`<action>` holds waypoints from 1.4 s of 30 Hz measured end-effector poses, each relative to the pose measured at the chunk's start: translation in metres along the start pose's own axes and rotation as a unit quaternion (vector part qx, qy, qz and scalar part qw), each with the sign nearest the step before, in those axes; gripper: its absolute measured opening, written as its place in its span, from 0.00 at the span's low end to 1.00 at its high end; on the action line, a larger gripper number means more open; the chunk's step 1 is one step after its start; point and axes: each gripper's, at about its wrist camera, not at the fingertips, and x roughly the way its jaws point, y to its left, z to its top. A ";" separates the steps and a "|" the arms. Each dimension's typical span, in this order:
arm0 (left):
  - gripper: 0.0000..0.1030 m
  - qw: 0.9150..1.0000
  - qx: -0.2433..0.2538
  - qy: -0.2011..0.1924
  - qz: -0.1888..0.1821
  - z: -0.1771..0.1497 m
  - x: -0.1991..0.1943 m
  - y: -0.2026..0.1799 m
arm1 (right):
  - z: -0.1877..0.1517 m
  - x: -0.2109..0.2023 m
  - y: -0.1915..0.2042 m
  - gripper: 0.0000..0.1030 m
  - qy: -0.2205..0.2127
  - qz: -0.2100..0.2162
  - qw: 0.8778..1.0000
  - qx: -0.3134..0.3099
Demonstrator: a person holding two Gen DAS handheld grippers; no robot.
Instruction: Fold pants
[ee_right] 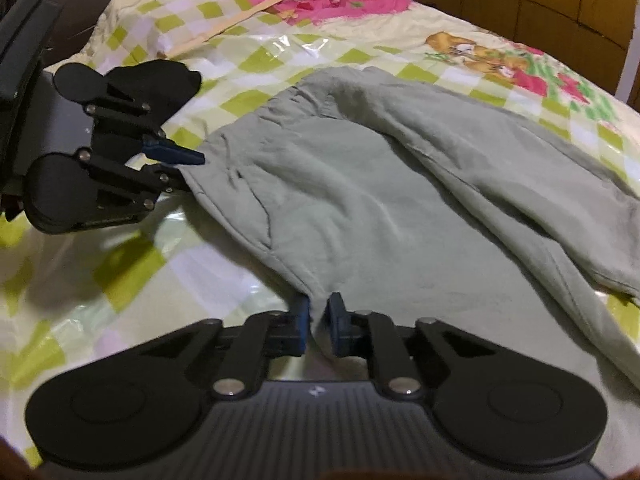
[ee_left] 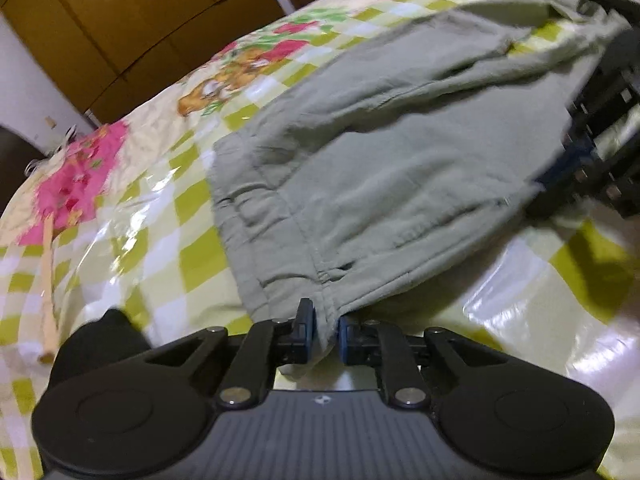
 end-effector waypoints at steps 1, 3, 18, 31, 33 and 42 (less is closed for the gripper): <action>0.27 1.000 -0.008 0.003 0.003 -0.003 -0.006 0.005 | -0.001 -0.003 0.003 0.09 0.002 0.015 1.000 0.007; 0.27 1.000 -0.020 0.009 0.009 -0.013 -0.019 0.012 | -0.005 -0.009 0.016 0.08 0.005 0.046 0.999 0.015; 0.30 0.994 -0.103 0.028 0.035 -0.052 -0.068 0.028 | -0.026 -0.057 0.022 0.21 -0.023 0.093 0.989 0.114; 0.34 0.993 -0.036 -0.061 -0.099 0.067 -0.047 -0.089 | -0.184 -0.200 -0.182 0.34 -0.056 -0.182 0.880 0.435; 0.34 0.990 -0.018 -0.065 -0.123 0.088 -0.040 -0.115 | -0.205 -0.213 -0.206 0.35 -0.074 -0.201 0.854 0.474; 0.38 0.986 0.017 -0.053 -0.157 0.137 -0.023 -0.177 | -0.257 -0.235 -0.280 0.43 -0.188 -0.177 0.761 0.595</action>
